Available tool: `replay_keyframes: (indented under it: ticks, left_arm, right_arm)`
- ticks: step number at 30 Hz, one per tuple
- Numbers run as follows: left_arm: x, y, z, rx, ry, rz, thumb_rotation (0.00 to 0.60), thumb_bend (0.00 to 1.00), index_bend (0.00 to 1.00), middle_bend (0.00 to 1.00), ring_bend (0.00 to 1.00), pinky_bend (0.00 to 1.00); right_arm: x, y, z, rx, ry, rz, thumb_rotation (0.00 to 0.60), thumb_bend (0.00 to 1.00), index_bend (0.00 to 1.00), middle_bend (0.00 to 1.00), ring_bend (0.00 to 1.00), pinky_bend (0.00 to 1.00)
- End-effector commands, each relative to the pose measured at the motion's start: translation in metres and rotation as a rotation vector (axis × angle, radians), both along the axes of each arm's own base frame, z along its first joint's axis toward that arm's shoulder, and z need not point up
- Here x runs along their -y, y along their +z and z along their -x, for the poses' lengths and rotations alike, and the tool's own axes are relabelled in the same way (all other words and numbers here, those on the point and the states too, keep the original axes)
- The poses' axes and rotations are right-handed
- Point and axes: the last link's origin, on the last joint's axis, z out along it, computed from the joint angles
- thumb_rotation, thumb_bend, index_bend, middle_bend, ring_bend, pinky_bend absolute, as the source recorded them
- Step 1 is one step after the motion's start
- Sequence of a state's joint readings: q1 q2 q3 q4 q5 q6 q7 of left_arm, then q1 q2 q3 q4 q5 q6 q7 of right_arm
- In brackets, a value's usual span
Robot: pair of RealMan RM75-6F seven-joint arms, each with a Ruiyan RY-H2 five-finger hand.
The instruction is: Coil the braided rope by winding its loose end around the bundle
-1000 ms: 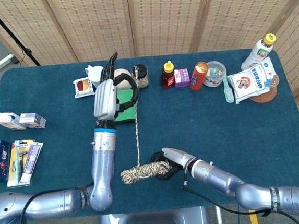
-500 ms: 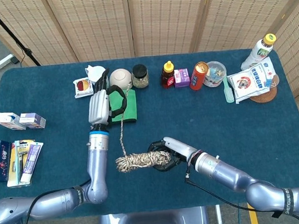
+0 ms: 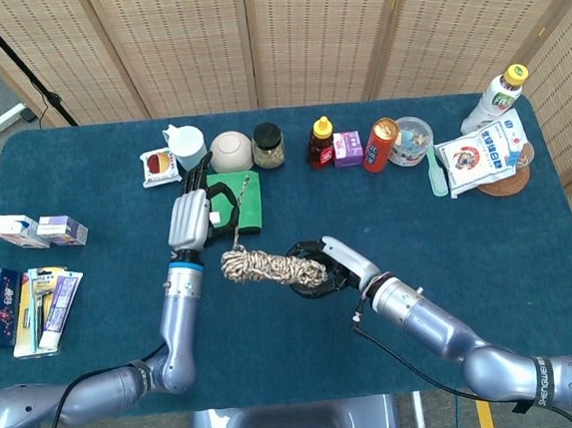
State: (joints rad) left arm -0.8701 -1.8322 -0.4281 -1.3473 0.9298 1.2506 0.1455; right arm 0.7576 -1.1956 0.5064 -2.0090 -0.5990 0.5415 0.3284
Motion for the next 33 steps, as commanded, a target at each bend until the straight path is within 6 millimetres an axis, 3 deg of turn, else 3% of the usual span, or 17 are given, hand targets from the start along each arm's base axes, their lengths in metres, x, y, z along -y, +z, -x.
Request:
replay_keyframes:
  ticks: [1,13,33]
  left_arm:
    - [0.003,-0.006,0.006,-0.025,-0.010,0.007,0.600,0.42,0.68,0.00,0.00,0.00]
    - [0.017,-0.022,0.022,-0.134,-0.075,0.043,0.600,0.42,0.68,0.00,0.00,0.00]
    - [0.031,-0.031,0.037,-0.267,-0.139,0.076,0.600,0.42,0.68,0.00,0.00,0.00]
  right_arm:
    - [0.005,0.003,-0.001,0.026,-0.055,0.019,0.600,1.00,0.69,0.63,0.47,0.67]
    - [0.021,0.004,0.008,0.004,-0.258,0.151,0.600,1.00,0.69,0.63,0.47,0.67]
    - [0.046,0.010,0.023,-0.023,-0.460,0.298,0.600,1.00,0.69,0.63,0.47,0.68]
